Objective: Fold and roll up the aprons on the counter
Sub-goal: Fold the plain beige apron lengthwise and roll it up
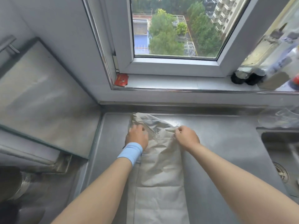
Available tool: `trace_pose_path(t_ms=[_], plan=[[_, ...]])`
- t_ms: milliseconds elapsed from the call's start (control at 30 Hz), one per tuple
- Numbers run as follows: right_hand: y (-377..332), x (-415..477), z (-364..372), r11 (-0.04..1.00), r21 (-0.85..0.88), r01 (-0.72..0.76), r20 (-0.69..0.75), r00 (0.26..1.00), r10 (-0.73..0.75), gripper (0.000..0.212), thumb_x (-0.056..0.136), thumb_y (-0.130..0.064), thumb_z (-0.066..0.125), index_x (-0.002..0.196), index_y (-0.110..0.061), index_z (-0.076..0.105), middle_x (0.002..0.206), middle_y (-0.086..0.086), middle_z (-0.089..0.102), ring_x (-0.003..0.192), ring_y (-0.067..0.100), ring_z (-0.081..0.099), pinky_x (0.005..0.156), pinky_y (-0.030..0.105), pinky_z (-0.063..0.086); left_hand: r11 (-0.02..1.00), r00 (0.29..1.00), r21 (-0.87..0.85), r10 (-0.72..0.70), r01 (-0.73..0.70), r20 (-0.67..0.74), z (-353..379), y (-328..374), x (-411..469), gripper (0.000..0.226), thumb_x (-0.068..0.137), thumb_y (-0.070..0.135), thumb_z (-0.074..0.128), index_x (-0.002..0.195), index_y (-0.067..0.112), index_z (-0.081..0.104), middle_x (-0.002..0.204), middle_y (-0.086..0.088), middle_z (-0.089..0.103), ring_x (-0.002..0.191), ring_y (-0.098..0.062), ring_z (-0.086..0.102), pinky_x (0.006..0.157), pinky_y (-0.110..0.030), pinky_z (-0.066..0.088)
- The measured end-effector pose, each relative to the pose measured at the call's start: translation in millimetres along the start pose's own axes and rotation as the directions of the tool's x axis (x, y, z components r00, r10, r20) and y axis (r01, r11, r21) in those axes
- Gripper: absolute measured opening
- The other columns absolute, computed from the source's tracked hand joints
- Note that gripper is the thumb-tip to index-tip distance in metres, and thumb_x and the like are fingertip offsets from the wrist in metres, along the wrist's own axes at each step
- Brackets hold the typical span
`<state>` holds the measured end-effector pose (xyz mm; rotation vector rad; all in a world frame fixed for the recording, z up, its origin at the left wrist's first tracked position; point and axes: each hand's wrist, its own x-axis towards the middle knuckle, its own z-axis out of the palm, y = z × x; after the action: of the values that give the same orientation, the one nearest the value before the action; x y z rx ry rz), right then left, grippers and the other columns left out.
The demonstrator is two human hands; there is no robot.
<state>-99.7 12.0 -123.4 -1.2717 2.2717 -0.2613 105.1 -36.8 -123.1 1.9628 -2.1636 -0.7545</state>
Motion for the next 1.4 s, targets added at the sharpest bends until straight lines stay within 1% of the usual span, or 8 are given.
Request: trace_pose_path(t_ms=[167,400,600,700,867,1067,1233,1400], plan=[[-13.1,53.6,-3.9,0.973,0.009,-0.233,0.139,0.963,0.229,0.059,0.096,-0.051,0.021,0.111,-0.010,0.062,0.113,0.012,0.061,0.101,0.033,0.055,0.081,0.035,0.041,0.956,0.966,-0.140,-0.256,0.256,0.017,-22.5,-9.3,43.0,0.038,0.093,0.032,0.050,0.126,0.013,0.051,0.135,-0.013,0.048,0.129,-0.033,0.039,0.106,-0.036,0.032],[-17.3,69.6,-9.5,0.850,0.313,-0.423,0.435,0.860,0.268,0.022,0.080,-0.033,0.063,0.088,-0.013,0.061,0.072,0.005,0.055,0.052,0.022,0.050,0.052,0.023,0.038,0.856,0.872,-0.234,-0.389,0.461,0.296,-33.1,0.7,76.1,0.067,0.095,0.055,0.036,0.140,0.006,0.044,0.141,-0.017,0.049,0.126,-0.036,0.049,0.106,-0.040,0.038],[-18.0,67.9,-21.5,0.584,0.676,-0.450,0.528,0.848,0.042,0.054,0.084,0.013,0.053,0.124,-0.022,0.063,0.124,0.016,0.057,0.102,0.025,0.059,0.086,0.038,0.052,0.623,0.806,-0.512,-0.434,0.592,0.403,-50.9,3.2,73.7,0.100,0.063,0.088,0.035,0.136,0.022,0.053,0.140,-0.007,0.052,0.126,-0.031,0.051,0.110,-0.044,0.036],[-26.3,61.2,-32.6,0.431,0.734,-0.524,0.601,0.797,-0.054,0.046,0.089,0.001,0.050,0.130,-0.019,0.057,0.119,0.018,0.058,0.084,0.028,0.061,0.073,0.037,0.049,0.650,0.815,-0.492,-0.446,0.579,0.371,-62.4,0.2,74.2,0.062,0.088,0.053,0.047,0.134,0.011,0.052,0.133,-0.011,0.056,0.119,-0.032,0.056,0.103,-0.039,0.043],[-35.8,54.9,-44.2,0.464,0.664,-0.586,0.628,0.774,0.079,0.042,0.096,-0.023,0.057,0.133,-0.007,0.046,0.138,0.009,0.045,0.078,0.027,0.059,0.070,0.036,0.049,0.691,0.901,-0.580,-0.298,0.432,0.316,-76.5,-14.5,63.1,0.036,0.070,0.020,0.068,0.105,0.013,0.065,0.102,-0.012,0.068,0.090,-0.027,0.064,0.090,-0.044,0.052],[-54.8,29.4,-71.6,0.678,0.508,-0.531,0.713,0.701,0.015,0.038,0.089,-0.026,0.058,0.123,-0.007,0.057,0.106,0.013,0.068,0.096,0.033,0.067,0.093,0.044,0.049,0.545,0.958,-0.792,-0.079,0.274,0.277,-113.9,-16.4,29.4,0.068,0.064,-0.010,0.058,0.126,0.018,0.054,0.109,-0.012,0.067,0.098,-0.034,0.064,0.076,-0.043,0.056],[-70.2,9.6,-84.3,0.768,0.546,-0.334,0.603,0.793,-0.084,0.035,0.079,-0.027,0.075,0.113,-0.023,0.072,0.104,0.002,0.073,0.089,0.025,0.070,0.089,0.037,0.047,0.464,0.962,-0.847,-0.051,0.260,0.268,-142.6,-15.8,16.9,0.048,0.065,0.033,0.083,0.107,0.013,0.073,0.106,-0.007,0.073,0.102,-0.027,0.068,0.094,-0.040,0.051],[-80.7,2.3,-82.6,0.641,0.767,0.030,-0.063,0.998,0.029,0.017,0.068,-0.008,0.078,0.070,-0.019,0.065,0.075,-0.003,0.065,0.069,0.017,0.056,0.065,0.029,0.047,0.726,0.950,-0.683,-0.265,0.083,-0.166,-164.2,0.1,19.7,0.023,0.077,0.021,0.079,0.097,0.011,0.073,0.096,-0.007,0.072,0.091,-0.021,0.067,0.087,-0.031,0.053]])
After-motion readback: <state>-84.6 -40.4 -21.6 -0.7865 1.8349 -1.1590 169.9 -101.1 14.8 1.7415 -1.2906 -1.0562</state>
